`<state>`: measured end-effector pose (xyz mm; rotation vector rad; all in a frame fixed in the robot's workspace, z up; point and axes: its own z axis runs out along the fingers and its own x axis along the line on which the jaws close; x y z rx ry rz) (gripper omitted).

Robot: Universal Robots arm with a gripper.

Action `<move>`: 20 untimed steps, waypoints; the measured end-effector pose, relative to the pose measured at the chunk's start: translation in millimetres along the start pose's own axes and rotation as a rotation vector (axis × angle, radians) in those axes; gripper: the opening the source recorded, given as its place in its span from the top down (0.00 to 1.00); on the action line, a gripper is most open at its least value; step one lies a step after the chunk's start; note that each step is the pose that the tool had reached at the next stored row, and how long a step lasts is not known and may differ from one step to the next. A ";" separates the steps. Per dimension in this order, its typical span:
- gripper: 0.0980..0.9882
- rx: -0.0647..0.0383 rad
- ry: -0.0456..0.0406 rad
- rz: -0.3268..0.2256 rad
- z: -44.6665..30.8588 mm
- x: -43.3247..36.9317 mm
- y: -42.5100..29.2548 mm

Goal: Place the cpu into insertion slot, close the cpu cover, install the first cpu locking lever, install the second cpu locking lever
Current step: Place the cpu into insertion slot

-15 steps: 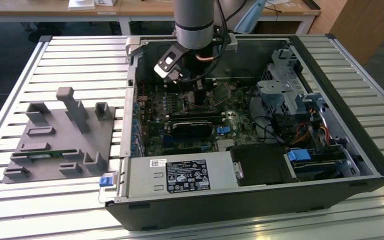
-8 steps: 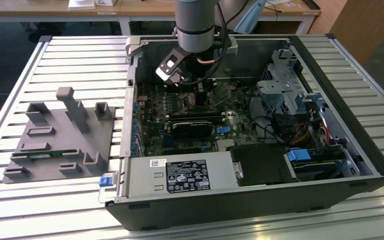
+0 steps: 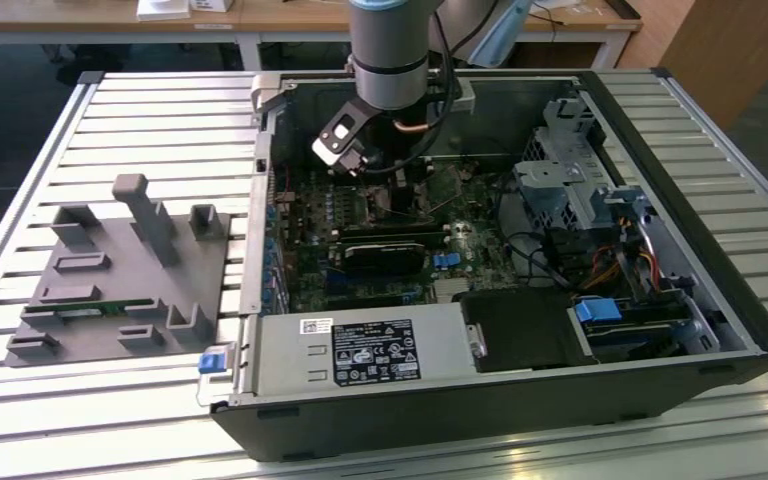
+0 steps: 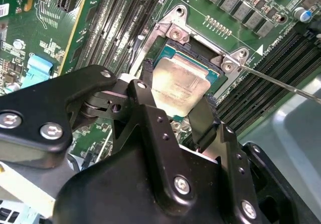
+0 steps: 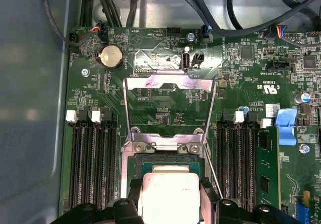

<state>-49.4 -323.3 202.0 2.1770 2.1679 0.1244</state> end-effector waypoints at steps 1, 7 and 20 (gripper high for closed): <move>0.51 0.000 -0.0001 0.001 0.6 0.0 0.0; 0.51 0.000 -0.0009 0.007 3.6 0.4 0.9; 0.51 0.000 -0.0020 0.014 9.0 2.3 0.5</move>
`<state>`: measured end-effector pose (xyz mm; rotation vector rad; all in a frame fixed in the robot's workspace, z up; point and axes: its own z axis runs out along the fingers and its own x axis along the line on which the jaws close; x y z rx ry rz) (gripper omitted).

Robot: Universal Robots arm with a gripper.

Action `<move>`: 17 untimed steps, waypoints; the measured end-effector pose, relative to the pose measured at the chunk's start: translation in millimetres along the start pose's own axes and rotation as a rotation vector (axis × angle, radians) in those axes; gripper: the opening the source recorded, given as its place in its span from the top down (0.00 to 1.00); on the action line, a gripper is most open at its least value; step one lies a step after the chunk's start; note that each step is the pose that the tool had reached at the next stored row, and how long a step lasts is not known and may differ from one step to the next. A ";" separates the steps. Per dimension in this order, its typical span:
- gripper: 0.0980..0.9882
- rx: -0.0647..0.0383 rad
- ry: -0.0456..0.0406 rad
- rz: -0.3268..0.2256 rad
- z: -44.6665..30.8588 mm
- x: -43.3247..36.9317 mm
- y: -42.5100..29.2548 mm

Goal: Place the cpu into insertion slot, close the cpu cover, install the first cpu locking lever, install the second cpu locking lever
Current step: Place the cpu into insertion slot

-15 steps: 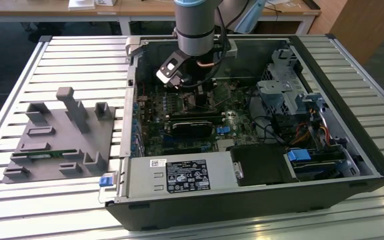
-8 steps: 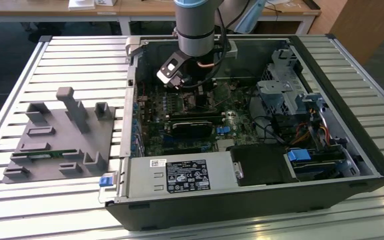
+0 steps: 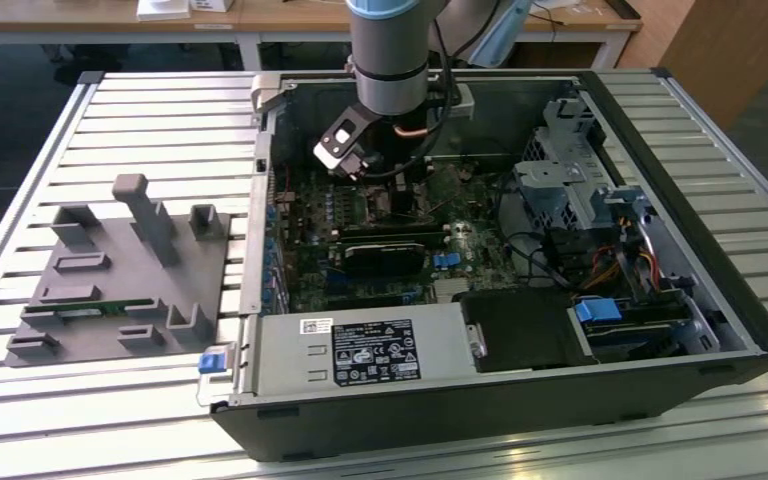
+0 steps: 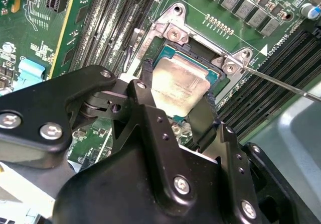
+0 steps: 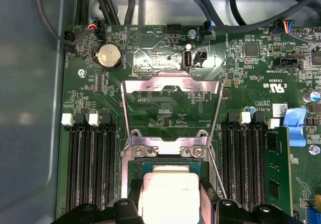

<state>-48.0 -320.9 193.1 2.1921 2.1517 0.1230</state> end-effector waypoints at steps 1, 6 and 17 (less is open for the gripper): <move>0.51 0.000 -0.0001 0.000 0.0 0.0 0.0; 0.51 0.000 0.0002 0.000 0.2 0.0 0.0; 0.43 0.000 0.0004 0.000 0.5 0.9 -0.1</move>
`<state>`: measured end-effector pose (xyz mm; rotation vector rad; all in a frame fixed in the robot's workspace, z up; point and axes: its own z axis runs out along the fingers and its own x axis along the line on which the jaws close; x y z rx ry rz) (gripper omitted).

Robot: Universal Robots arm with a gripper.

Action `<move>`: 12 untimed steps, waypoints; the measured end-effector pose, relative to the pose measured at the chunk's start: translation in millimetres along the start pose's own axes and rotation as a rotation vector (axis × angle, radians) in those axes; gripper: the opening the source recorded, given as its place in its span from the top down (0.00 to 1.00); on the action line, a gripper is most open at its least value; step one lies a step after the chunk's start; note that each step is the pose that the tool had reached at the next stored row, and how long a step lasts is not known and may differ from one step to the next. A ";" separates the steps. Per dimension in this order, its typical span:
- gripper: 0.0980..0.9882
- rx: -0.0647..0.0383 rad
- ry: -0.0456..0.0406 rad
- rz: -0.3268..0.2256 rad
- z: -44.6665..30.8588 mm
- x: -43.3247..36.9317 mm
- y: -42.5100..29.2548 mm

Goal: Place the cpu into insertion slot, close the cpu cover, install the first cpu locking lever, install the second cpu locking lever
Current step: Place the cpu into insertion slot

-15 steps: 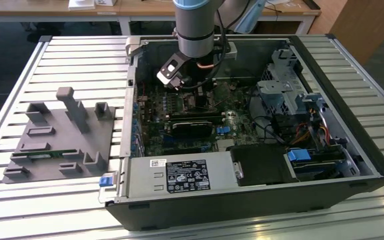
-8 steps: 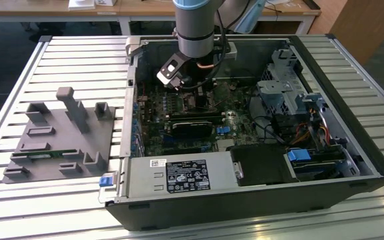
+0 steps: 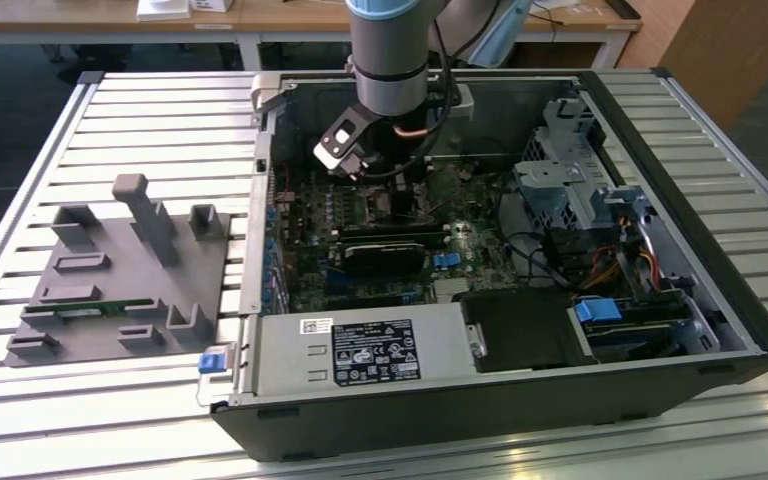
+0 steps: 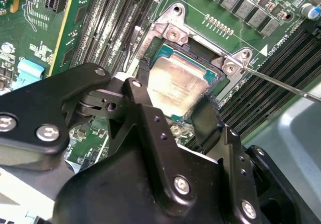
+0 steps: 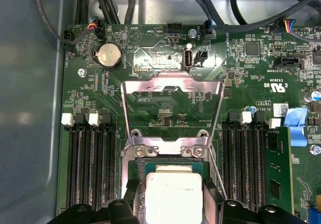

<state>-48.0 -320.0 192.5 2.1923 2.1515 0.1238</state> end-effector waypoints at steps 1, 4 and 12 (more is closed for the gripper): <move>0.43 0.000 -0.0002 0.000 -0.1 0.3 0.0; 0.43 0.000 -0.0002 0.000 0.0 1.4 0.0; 0.43 0.000 -0.0003 0.000 0.3 2.9 -0.1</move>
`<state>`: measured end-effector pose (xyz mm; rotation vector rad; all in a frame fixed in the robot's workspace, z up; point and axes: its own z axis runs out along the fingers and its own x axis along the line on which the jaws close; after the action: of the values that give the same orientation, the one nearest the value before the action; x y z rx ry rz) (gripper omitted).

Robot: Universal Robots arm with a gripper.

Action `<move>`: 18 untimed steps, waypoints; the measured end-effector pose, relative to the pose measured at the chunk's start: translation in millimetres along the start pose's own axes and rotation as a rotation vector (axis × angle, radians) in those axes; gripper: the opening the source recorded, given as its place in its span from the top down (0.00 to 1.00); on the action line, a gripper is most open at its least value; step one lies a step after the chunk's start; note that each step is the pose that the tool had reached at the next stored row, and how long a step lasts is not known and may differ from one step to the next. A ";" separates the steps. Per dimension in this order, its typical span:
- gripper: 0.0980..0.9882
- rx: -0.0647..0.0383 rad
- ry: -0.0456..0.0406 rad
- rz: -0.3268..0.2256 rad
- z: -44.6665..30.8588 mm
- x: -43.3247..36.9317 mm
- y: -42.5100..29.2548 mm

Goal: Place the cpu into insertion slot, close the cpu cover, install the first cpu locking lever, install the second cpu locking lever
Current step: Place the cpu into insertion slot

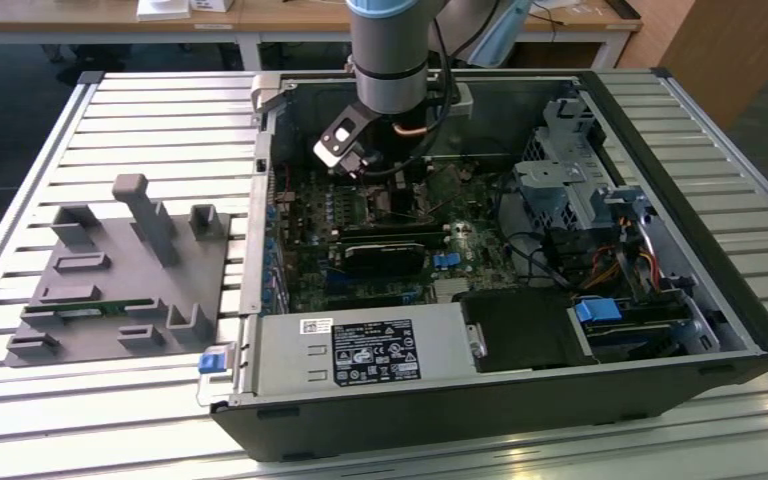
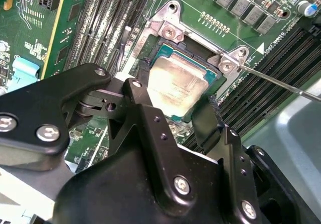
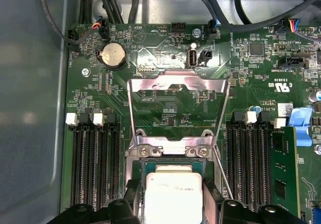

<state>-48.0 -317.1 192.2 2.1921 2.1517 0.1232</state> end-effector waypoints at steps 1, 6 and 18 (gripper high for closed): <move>0.43 0.000 -0.0001 0.000 -0.3 0.0 0.1; 0.43 0.000 0.0000 0.000 -3.1 0.4 0.3; 0.44 0.002 -0.0012 0.000 -12.8 0.5 1.4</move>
<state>-47.9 -316.7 205.1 2.1926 2.1520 0.1199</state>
